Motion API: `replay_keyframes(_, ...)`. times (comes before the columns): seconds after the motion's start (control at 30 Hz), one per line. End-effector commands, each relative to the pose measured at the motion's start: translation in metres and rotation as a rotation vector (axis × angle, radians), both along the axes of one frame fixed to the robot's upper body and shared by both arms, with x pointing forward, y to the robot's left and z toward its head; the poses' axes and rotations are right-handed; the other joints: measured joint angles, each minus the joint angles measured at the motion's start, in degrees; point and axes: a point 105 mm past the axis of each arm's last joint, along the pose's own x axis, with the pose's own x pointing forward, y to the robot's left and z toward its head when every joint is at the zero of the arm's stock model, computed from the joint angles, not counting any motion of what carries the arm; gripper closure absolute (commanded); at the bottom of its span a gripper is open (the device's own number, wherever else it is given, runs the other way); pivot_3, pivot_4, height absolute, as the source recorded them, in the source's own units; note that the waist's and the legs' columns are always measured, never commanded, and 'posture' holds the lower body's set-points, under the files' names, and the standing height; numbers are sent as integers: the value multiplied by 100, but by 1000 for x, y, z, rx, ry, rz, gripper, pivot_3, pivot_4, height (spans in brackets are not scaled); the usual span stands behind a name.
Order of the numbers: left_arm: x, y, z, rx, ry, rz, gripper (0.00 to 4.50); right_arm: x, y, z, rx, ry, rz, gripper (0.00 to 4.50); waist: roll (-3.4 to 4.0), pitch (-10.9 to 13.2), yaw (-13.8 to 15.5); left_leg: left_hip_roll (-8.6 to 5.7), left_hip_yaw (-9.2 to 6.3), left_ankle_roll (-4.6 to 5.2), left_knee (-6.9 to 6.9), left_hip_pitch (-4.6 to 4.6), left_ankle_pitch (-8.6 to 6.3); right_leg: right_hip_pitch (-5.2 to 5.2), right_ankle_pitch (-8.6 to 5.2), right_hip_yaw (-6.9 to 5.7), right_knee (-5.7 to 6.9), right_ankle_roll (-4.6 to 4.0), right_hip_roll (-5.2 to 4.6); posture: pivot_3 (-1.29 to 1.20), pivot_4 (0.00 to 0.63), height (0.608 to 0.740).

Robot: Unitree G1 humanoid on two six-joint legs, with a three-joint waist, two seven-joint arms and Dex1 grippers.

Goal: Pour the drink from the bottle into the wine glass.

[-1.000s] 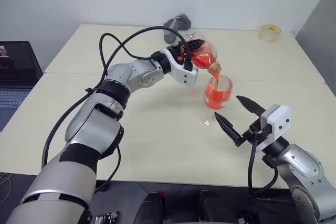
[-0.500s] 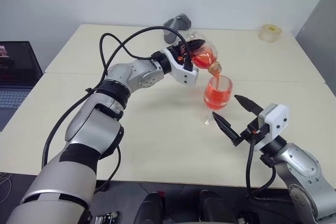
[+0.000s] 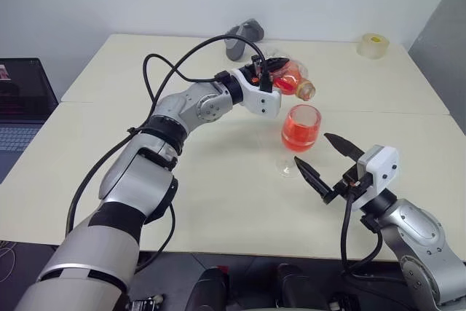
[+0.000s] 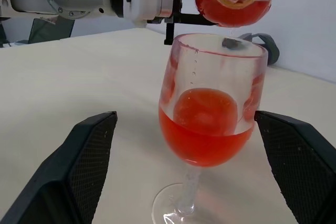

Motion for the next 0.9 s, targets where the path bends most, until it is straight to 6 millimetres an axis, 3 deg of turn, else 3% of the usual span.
replay_keyframes(0.03,-1,3,27,-177,52,-6,3573,-5,2,15,1,-70,25,0,0,0,1,-1,1,-1,1,0,1,0,0,0,0,0,0,0,150,740)
replay_keyframes(0.17,5,19,25,-293,177,30,3573,-12,5,21,-14,-77,70,0,1,-1,-11,0,0,-1,2,1,1,0,0,0,2,0,0,0,150,740)
replay_keyframes(0.4,24,71,0,-691,557,177,3575,-35,18,15,-88,15,269,0,3,-2,-100,4,-7,1,3,1,-1,0,0,-1,4,-1,0,0,150,740)
replay_keyframes(0.63,27,118,-30,-968,759,277,3583,-33,22,18,-88,39,334,0,2,-2,-97,4,-14,2,9,-3,-1,2,0,-1,4,-1,-1,0,150,740)
replay_keyframes(0.9,29,163,-65,-1106,787,459,3583,-30,36,20,-62,42,410,0,0,-3,-89,3,-21,2,15,-7,-1,3,0,1,4,-1,-4,0,150,740)
